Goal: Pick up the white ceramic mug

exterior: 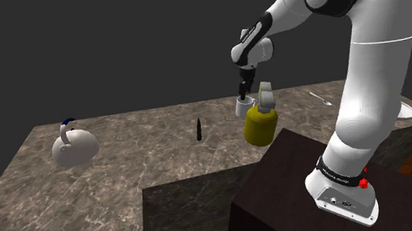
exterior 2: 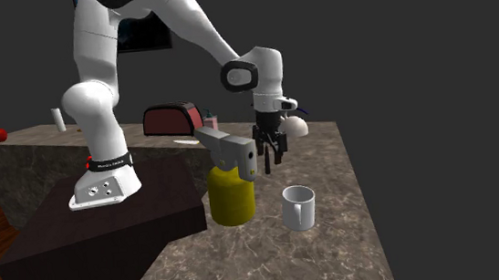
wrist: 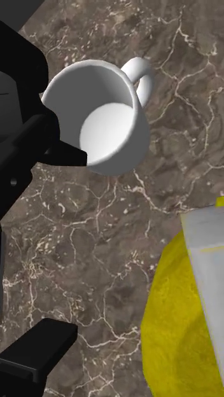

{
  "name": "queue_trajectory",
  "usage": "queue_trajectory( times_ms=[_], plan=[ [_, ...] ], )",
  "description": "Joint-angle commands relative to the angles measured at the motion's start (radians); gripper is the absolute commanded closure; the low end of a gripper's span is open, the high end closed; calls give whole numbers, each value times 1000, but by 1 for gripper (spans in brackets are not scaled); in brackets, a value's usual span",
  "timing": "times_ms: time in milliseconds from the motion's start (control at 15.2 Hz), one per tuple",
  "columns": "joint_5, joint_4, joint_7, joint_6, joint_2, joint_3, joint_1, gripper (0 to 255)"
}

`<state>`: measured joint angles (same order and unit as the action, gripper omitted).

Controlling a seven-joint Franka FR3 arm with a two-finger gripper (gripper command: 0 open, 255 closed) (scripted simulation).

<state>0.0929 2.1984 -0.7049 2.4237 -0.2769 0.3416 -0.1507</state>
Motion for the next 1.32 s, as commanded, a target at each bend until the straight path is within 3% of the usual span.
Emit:
queue_trajectory(
  times_ms=[0, 396, 990, 1056, 1254],
  plan=[
    [39, -55, -36, 23, -86, -13, -23, 0],
    [110, -256, -110, 35, -314, -56, -107, 0],
    [136, -276, -125, 99, -398, -82, -127, 0],
    [136, -277, -124, 98, -399, -82, -127, 255],
    [136, -278, -125, 99, -400, -82, -127, 255]
  ],
)
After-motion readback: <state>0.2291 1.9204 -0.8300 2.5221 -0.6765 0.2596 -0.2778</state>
